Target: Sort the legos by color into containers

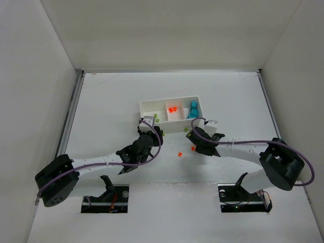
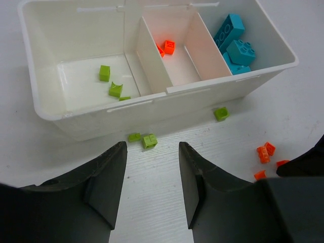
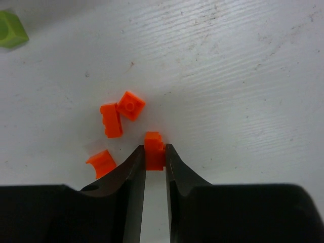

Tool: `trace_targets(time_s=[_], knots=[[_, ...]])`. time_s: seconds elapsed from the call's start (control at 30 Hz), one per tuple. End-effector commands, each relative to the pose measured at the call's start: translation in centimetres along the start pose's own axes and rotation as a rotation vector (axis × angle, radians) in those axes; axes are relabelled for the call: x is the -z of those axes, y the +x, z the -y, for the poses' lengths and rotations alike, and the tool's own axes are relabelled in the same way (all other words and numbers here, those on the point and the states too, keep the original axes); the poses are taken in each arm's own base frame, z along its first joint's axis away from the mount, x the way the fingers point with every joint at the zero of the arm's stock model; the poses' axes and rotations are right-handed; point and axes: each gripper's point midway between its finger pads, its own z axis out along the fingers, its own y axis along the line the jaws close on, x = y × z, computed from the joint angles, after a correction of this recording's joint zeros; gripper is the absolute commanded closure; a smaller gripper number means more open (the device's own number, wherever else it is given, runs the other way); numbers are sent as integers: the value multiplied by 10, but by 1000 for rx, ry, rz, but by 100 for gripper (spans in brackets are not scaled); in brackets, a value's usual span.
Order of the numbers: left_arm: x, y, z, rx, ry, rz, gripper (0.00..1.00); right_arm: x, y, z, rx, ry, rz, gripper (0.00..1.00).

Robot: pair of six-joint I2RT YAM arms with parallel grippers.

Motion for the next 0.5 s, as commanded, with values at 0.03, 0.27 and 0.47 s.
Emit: trace_targets(time_s=[0.03,0.27,0.47], knots=[[0,-12,6,13,14,39,58,5,-6,-13,-31,-19,47,82],[-7,-1,-3,-29,-68,1,60,57,-55,-36,-60,-152,173,84],[-10,8,1,-56,-79,-23,62,86,-120,-97,-17,-329,280,83]])
